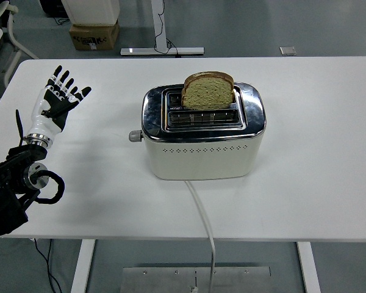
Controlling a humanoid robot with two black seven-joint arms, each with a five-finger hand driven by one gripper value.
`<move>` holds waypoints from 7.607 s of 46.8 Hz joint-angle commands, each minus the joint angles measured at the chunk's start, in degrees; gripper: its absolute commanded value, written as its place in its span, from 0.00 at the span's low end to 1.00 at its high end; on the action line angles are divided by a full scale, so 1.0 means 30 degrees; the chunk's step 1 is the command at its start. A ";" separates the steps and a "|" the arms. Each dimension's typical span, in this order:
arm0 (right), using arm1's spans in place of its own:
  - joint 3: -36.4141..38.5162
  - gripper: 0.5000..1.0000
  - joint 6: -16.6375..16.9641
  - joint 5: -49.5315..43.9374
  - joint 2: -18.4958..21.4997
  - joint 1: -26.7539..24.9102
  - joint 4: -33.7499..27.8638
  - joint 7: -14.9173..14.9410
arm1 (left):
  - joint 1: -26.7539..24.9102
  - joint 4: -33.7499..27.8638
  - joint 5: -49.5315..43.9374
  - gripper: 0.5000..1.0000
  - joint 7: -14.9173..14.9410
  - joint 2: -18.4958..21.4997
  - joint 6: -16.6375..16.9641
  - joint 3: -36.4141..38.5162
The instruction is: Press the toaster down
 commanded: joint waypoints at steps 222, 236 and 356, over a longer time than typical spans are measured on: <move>0.0000 1.00 0.0000 0.0005 0.0000 -0.0001 0.0000 -0.0001 | 0.0543 -1.3653 2.7746 1.00 -0.0193 0.9814 -0.0682 0.0790; 0.0000 1.00 0.0000 0.0006 0.0000 -0.0001 0.0000 -0.0001 | 0.0484 -1.3624 2.7746 1.00 -0.0193 0.9755 -0.0653 0.0790; 0.0000 1.00 0.0000 0.0006 0.0000 -0.0001 0.0000 -0.0001 | 0.1978 -1.1251 2.7892 1.00 -0.0193 0.7617 -0.0594 0.0848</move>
